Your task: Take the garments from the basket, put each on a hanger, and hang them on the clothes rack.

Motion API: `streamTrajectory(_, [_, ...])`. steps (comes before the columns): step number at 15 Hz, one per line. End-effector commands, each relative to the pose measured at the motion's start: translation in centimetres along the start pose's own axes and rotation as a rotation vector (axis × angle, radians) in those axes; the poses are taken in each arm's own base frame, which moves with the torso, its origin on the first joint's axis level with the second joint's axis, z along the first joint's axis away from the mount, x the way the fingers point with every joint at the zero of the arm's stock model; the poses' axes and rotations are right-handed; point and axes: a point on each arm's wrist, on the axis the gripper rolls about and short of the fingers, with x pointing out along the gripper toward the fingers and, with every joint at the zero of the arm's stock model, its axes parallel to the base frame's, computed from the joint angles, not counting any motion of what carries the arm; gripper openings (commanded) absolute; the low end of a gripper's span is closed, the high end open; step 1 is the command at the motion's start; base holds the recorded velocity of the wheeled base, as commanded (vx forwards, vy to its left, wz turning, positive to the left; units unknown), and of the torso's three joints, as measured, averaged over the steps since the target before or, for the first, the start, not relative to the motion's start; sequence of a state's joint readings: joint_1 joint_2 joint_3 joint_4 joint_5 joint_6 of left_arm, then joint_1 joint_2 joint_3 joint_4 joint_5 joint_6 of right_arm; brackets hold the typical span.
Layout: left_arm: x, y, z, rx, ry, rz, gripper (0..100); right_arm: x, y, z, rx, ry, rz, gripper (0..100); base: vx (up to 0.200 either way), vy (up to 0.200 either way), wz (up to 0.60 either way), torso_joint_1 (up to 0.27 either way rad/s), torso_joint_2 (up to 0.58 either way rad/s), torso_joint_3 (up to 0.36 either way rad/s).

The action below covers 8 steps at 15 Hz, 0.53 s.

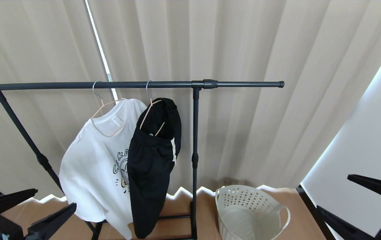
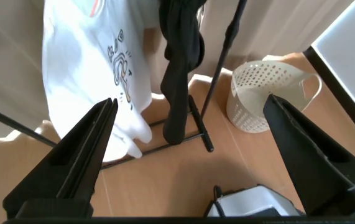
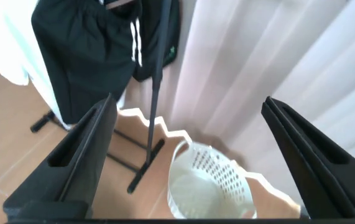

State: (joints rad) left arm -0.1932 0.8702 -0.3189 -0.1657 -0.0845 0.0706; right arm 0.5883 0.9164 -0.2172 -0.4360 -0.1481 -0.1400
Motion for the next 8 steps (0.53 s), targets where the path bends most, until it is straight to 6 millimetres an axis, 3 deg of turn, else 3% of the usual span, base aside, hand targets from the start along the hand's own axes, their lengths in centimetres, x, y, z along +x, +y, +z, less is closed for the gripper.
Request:
streamTrajectory(1, [-2.9,-0.6,-4.6,0.004,-0.069,0.005,100,-3.9,0.2,-5.3,-0.003,-0.041,-0.016,100,0.0,0.0,0.0,0.0,0.0,0.0])
streamTrajectory(5, [-4.6,-1.0,-9.5,0.011,-0.154,0.018,100,-7.8,0.2,-10.0,0.001,0.017,-0.187,100,0.0,0.0,0.0,0.0,0.0,0.0])
streamTrajectory(8, [-5.4,-1.2,-11.4,-0.018,-0.114,0.031,100,-9.2,0.8,-10.2,0.068,-0.053,-0.448,100,0.0,0.0,0.0,0.0,0.0,0.0])
